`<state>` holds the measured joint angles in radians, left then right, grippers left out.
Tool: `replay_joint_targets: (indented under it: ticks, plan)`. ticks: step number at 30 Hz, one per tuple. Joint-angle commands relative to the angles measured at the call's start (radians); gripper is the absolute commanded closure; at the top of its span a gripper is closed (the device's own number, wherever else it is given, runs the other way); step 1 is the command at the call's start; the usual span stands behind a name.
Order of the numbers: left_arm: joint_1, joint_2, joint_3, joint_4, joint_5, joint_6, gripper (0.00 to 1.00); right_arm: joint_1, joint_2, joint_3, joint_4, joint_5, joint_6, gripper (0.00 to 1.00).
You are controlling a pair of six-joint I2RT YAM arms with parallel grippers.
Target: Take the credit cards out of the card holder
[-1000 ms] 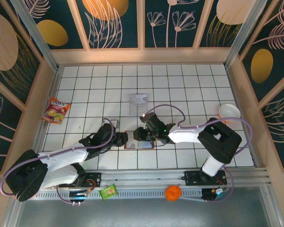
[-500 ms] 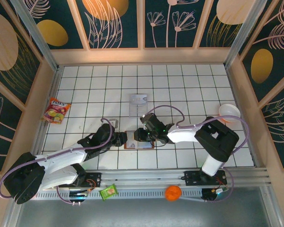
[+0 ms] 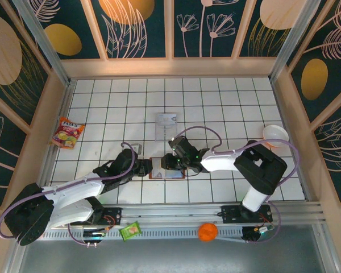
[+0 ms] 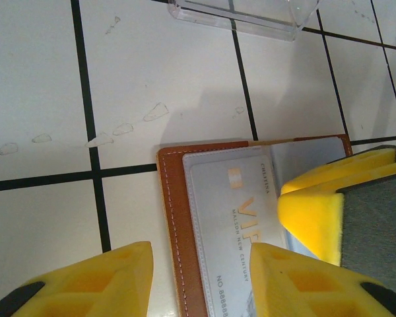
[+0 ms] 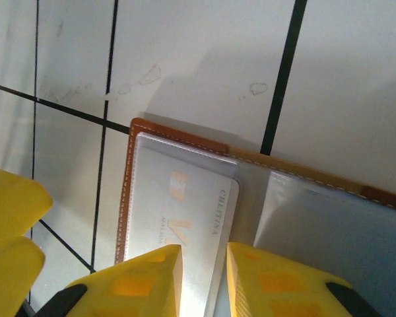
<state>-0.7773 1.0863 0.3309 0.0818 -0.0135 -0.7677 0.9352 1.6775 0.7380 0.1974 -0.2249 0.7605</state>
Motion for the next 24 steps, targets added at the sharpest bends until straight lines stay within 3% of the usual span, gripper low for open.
replay_joint_targets:
  ticks: [1,14,24]
  plan:
    - [-0.003,-0.002,0.008,-0.018,-0.022,0.0,0.57,0.005,-0.023,0.012,-0.016,0.02,-0.007,0.75]
    - [-0.002,-0.006,0.005,-0.024,-0.024,0.002,0.57,0.008,0.04,0.037,-0.001,-0.017,-0.011,0.75]
    - [-0.003,-0.006,0.0,-0.021,-0.026,0.002,0.57,0.013,-0.016,0.021,-0.01,0.013,-0.006,0.75]
